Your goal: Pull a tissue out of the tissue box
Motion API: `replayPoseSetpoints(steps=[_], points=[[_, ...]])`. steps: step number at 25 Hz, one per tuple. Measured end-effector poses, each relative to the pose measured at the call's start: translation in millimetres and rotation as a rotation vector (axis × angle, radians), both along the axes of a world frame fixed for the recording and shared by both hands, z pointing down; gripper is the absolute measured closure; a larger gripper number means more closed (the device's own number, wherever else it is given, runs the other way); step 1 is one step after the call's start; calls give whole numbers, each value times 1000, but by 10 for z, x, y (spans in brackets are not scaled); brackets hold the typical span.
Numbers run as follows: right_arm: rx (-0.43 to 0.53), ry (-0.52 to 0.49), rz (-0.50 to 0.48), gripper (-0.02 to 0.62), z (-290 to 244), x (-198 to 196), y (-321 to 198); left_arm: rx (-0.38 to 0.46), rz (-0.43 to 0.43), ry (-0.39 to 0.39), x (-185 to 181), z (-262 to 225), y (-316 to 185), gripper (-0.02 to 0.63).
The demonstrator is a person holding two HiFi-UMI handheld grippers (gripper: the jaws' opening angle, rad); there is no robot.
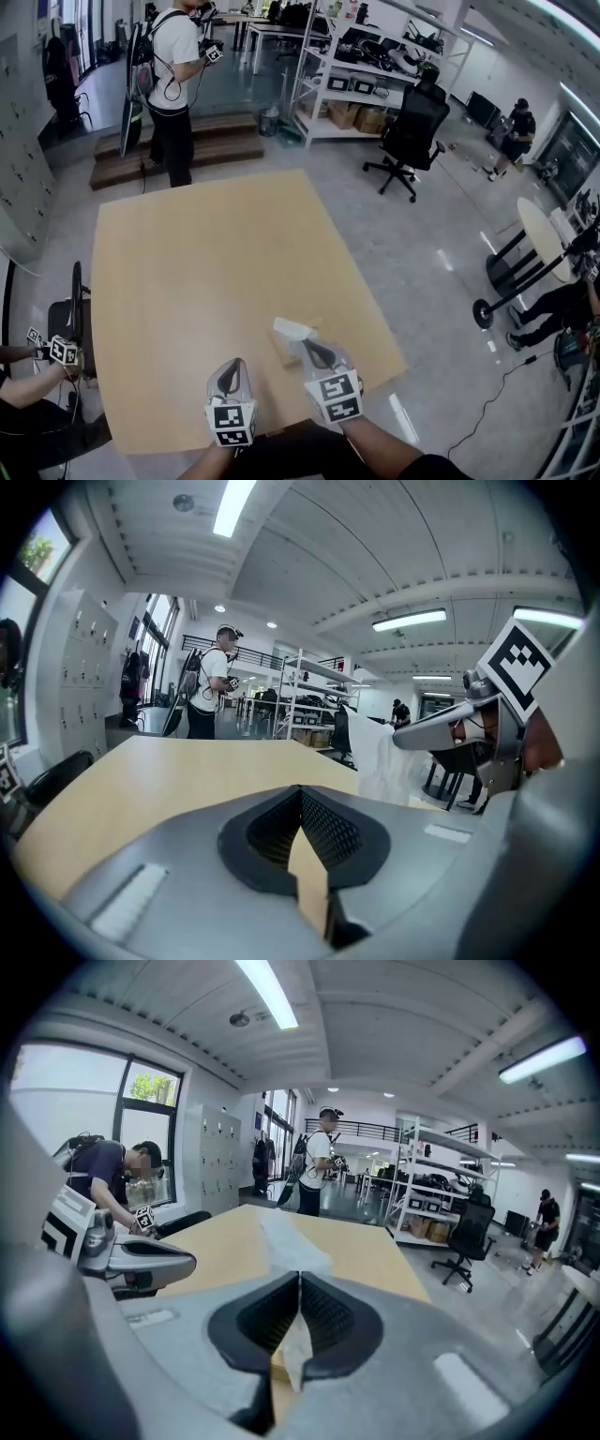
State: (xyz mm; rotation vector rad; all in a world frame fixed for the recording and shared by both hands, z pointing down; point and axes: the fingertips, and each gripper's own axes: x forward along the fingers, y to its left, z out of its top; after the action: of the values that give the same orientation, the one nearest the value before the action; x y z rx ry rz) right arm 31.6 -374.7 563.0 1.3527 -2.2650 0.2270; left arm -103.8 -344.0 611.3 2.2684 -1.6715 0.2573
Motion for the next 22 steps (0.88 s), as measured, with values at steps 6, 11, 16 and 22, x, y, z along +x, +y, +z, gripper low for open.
replayPoseSetpoints(steps=[6,11,16,22], points=[[22,2,22,595,-81,-12,347,0,15,22,-40,-13,309,588],[33,8,28,595,-118,2,544,20,34,23,-11,-33,443,588],[21,6,26,595,-60,107,787,20,48,32,146,-28,608,588],[47,-6,-13,597,-42,258,999,22,39,13,355,6,794,588]])
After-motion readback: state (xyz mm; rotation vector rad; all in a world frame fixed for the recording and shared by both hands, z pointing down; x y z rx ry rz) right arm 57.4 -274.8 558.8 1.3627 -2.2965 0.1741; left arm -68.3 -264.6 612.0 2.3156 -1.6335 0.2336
